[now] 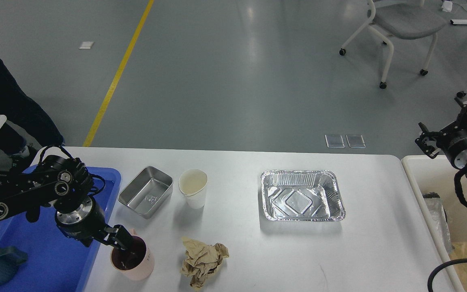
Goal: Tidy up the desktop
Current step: 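Lower the left gripper onto the pink mug and grasp its rim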
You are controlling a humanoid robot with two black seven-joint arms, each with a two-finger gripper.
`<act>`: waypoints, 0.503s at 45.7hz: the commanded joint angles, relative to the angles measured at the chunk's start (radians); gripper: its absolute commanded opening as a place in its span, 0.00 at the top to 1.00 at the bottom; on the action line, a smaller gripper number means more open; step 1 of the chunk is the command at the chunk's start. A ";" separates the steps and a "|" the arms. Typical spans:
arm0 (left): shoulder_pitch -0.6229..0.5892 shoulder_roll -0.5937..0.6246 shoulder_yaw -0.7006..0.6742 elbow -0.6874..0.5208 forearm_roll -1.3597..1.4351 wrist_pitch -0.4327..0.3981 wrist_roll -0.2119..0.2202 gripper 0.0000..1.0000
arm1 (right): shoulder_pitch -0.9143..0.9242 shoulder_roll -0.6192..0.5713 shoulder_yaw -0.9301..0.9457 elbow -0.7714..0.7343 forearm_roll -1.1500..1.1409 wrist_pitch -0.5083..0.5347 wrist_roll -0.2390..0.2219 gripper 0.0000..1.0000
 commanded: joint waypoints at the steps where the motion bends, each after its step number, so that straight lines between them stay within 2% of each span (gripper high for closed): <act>1: 0.003 -0.007 0.001 0.003 -0.001 0.000 0.003 0.00 | 0.003 -0.001 0.000 0.000 -0.001 0.001 0.000 0.00; 12: 0.007 -0.041 0.001 0.006 0.000 0.000 0.042 0.00 | 0.002 -0.002 0.000 0.000 -0.001 0.004 0.000 0.00; 20: 0.027 -0.068 -0.003 0.026 0.011 0.000 0.046 0.02 | 0.000 -0.003 0.002 0.000 0.001 0.004 0.000 0.00; 23: 0.027 -0.071 -0.002 0.028 0.011 0.000 0.048 0.07 | -0.003 -0.003 0.003 0.000 0.001 0.005 0.000 0.00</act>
